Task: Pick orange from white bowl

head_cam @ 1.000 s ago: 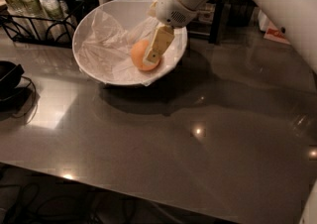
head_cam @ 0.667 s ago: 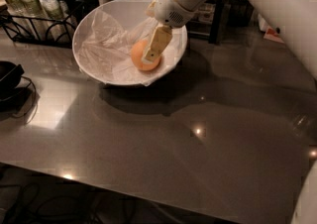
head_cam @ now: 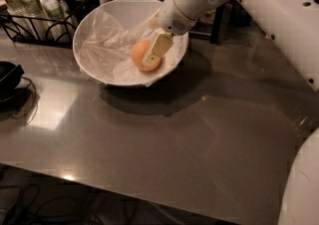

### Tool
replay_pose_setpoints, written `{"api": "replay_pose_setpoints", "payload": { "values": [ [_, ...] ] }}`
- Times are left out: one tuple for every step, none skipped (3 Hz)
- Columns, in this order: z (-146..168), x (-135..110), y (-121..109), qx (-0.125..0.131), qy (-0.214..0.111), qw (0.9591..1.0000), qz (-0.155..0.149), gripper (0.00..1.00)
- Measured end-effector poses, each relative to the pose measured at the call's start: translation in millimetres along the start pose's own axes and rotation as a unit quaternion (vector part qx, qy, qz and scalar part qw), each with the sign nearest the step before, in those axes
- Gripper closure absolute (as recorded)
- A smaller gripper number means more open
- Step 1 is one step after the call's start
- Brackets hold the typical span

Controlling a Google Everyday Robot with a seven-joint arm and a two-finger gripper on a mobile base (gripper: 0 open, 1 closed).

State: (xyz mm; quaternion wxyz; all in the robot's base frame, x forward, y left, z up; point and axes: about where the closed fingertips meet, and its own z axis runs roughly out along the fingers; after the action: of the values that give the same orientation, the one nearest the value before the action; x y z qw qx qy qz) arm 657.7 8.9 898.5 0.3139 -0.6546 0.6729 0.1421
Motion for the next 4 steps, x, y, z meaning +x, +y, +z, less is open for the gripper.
{"api": "replay_pose_setpoints", "payload": {
  "values": [
    [8, 9, 1, -0.008, 0.002, 0.9999, 0.01, 0.26],
    [12, 13, 1, -0.011, 0.004, 0.9998, 0.013, 0.26],
    [19, 17, 2, -0.017, 0.009, 0.9997, 0.015, 0.27],
    [29, 20, 5, -0.027, 0.015, 0.9994, 0.016, 0.27]
  ]
}}
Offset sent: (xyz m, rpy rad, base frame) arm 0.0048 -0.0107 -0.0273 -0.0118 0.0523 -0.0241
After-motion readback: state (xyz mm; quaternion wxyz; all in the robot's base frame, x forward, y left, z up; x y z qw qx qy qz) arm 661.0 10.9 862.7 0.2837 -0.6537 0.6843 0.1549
